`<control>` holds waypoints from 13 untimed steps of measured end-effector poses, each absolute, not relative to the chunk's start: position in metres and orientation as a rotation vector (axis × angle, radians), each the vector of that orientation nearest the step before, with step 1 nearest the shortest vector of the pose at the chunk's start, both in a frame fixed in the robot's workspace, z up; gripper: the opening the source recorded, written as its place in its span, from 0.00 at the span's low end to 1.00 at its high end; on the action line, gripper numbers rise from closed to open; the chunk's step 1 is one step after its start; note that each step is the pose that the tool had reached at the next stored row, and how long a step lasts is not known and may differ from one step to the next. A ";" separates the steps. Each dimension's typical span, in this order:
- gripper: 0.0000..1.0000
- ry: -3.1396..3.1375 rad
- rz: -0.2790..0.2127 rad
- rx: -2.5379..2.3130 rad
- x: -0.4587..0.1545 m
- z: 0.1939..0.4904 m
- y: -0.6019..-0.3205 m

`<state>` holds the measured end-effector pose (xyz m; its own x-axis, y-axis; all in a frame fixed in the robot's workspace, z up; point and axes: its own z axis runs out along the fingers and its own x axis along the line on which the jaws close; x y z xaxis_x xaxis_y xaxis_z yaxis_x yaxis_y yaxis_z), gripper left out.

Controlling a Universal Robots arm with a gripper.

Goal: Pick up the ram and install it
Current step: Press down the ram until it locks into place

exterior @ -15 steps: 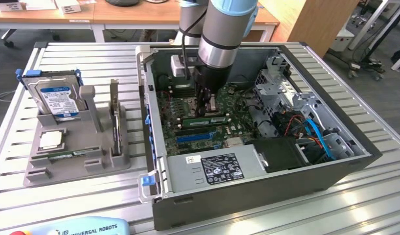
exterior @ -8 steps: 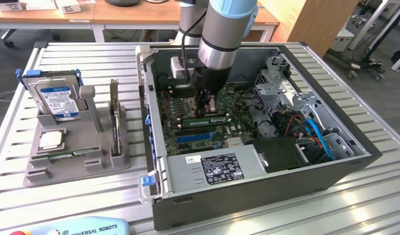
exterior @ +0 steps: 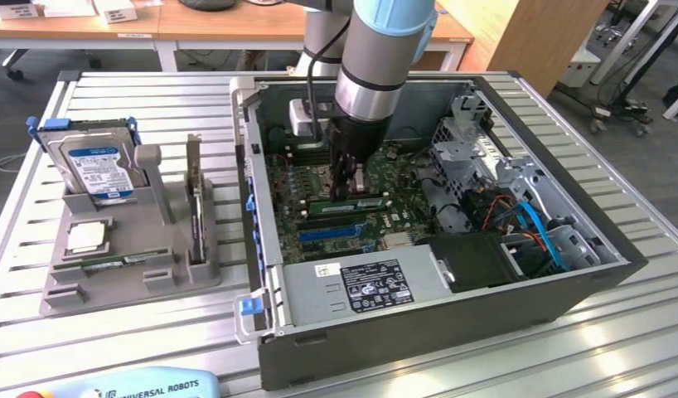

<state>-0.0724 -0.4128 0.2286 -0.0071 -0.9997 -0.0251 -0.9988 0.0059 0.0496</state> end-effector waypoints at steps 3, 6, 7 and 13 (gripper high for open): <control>0.10 -2.215 -0.082 2.201 -0.072 0.229 -0.413; 0.10 -2.216 -0.082 2.201 -0.072 0.227 -0.413; 0.10 -2.215 -0.082 2.201 -0.072 0.227 -0.413; 0.10 -2.216 -0.082 2.201 -0.072 0.226 -0.413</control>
<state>-0.0724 -0.4127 0.2260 -0.0072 -0.9997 -0.0246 -0.9988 0.0059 0.0496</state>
